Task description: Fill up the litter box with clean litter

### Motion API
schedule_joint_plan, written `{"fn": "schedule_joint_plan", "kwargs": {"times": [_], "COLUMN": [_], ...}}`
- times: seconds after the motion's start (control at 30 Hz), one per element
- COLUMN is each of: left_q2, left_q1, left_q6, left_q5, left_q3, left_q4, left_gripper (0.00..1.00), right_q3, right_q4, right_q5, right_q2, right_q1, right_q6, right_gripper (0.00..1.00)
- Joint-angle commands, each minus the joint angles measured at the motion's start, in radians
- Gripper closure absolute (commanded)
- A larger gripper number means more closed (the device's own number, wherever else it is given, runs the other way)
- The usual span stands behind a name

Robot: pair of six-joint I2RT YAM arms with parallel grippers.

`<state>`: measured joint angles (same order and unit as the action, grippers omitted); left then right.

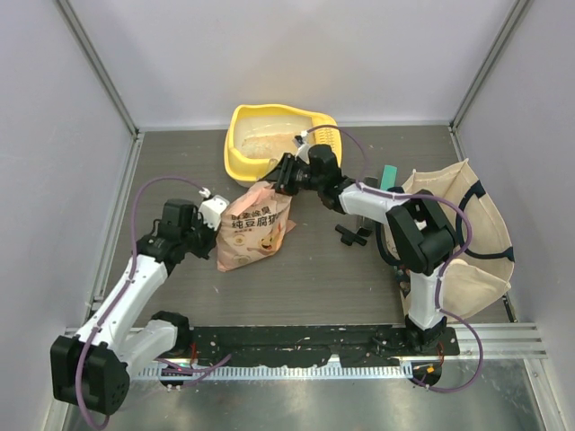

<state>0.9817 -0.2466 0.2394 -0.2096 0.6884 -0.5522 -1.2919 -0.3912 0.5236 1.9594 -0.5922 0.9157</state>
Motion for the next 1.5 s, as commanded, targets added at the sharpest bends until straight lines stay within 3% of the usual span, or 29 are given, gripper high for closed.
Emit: {"fn": "schedule_joint_plan", "kwargs": {"times": [0.0,0.23,0.67,1.2,1.47], "left_q2": [-0.046,-0.069,-0.112,-0.028,-0.003], "left_q1": [-0.003,-0.002,-0.003,-0.003,-0.005], "left_q6": [0.052,0.136,0.363,0.348,0.334], "left_q5": [0.007,0.032,0.108,0.104,0.105], "left_q3": [0.028,0.108,0.207,0.309,0.321], "left_q4": [-0.063,-0.207,-0.296,-0.296,-0.270], "left_gripper": [1.00,1.00,1.00,1.00,1.00], "right_q3": [-0.043,-0.027,0.074,0.106,0.026], "right_q4": [-0.005,0.023,-0.071,-0.083,-0.058], "right_q5": [0.075,0.081,0.044,0.036,0.027], "right_q2": [-0.062,-0.073,-0.129,-0.166,-0.140], "right_q1": [0.029,0.115,0.203,0.339,0.382], "right_q6": [0.119,0.228,0.340,0.336,0.338], "right_gripper": [0.99,0.99,0.99,0.99,0.99]}}
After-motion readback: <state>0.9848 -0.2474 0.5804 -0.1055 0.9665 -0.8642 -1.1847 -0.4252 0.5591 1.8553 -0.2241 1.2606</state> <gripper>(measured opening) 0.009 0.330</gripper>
